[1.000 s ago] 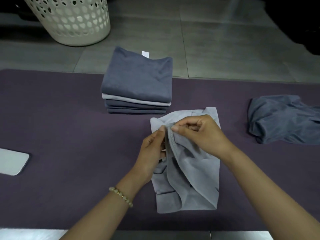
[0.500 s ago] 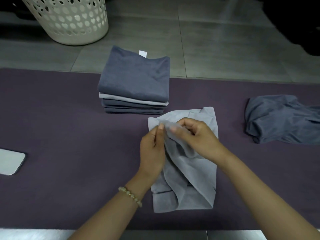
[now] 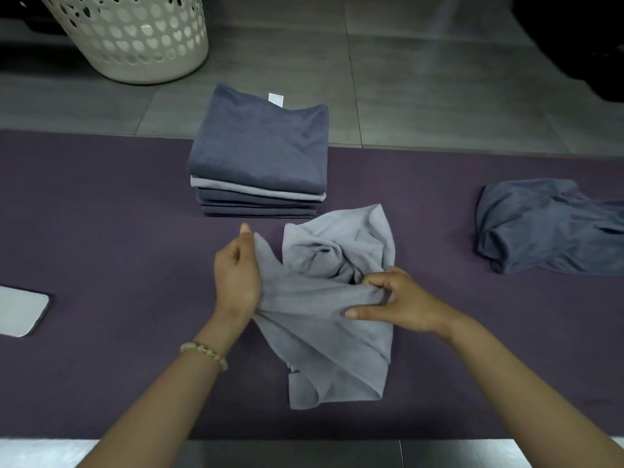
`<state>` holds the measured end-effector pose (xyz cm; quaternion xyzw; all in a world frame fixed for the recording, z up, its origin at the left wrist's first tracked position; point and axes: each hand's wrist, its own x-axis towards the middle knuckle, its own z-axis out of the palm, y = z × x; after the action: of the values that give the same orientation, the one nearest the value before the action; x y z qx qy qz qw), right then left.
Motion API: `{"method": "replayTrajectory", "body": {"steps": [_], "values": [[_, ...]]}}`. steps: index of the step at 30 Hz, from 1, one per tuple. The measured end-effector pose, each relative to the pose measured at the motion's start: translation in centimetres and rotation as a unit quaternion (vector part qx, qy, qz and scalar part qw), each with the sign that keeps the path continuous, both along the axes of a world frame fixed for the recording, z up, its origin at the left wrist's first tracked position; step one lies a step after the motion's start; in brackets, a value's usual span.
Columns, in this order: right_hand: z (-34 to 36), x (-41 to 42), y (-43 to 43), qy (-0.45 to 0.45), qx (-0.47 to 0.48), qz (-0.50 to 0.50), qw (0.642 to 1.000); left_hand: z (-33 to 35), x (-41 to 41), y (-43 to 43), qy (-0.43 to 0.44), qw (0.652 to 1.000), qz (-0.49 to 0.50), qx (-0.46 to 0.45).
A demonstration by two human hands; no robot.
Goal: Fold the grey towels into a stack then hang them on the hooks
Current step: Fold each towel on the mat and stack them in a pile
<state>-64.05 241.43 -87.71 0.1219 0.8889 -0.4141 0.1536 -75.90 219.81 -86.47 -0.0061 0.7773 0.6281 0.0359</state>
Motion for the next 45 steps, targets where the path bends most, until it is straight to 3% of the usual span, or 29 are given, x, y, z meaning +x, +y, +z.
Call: {"method": "replayTrajectory", "body": {"steps": [3, 5, 11, 14, 20, 21, 25, 28, 32, 37, 41, 45], "values": [[-1.0, 0.5, 0.0, 0.008, -0.043, -0.024, 0.999, -1.5, -0.6, -2.1, 0.042, 0.952, -0.159, -0.258], [-1.4, 0.5, 0.1, 0.024, -0.112, -0.087, 0.99, -2.8, -0.2, -2.4, 0.044, 0.917, -0.203, -0.339], [-3.2, -0.4, 1.6, 0.187, -0.003, -0.247, 0.951, -4.0, 1.9, 0.2, 0.038, 0.892, -0.292, -0.343], [-3.4, -1.1, 1.7, 0.159, -0.008, -0.372, 0.914, -4.8, 2.6, 1.6, 0.033, 0.88, -0.313, -0.355], [-3.6, -1.9, 2.8, 0.071, -0.086, -0.541, 0.833, -4.9, 1.6, 2.1, -0.113, 0.916, -0.297, -0.245], [-3.8, -1.8, 3.1, 0.054, -0.101, -0.54, 0.834, -4.9, 1.4, 1.9, -0.118, 0.91, -0.31, -0.25], [-3.4, -1.1, 2.5, -0.035, -0.155, -0.426, 0.891, -5.4, 1.3, 1.9, -0.085, 0.878, -0.318, -0.346], [-3.2, -0.8, 1.6, 0.014, -0.194, -0.389, 0.901, -5.7, 1.4, 2.5, -0.089, 0.872, -0.32, -0.359], [-2.1, -0.5, 1.5, 0.069, -0.21, -0.308, 0.925, -6.6, 0.1, 2.8, -0.16, 0.869, -0.33, -0.332], [0.4, 0.4, 2.0, 0.104, -0.321, -0.296, 0.894, -7.1, -0.3, 2.6, -0.179, 0.885, -0.321, -0.288], [2.9, 1.9, 3.1, 0.206, -0.3, -0.301, 0.881, -7.0, -0.3, 1.5, -0.179, 0.905, -0.308, -0.232], [5.6, 2.8, 4.8, 0.288, -0.245, -0.323, 0.868, -5.5, 0.1, -0.4, -0.034, 0.923, -0.278, -0.264]]}}
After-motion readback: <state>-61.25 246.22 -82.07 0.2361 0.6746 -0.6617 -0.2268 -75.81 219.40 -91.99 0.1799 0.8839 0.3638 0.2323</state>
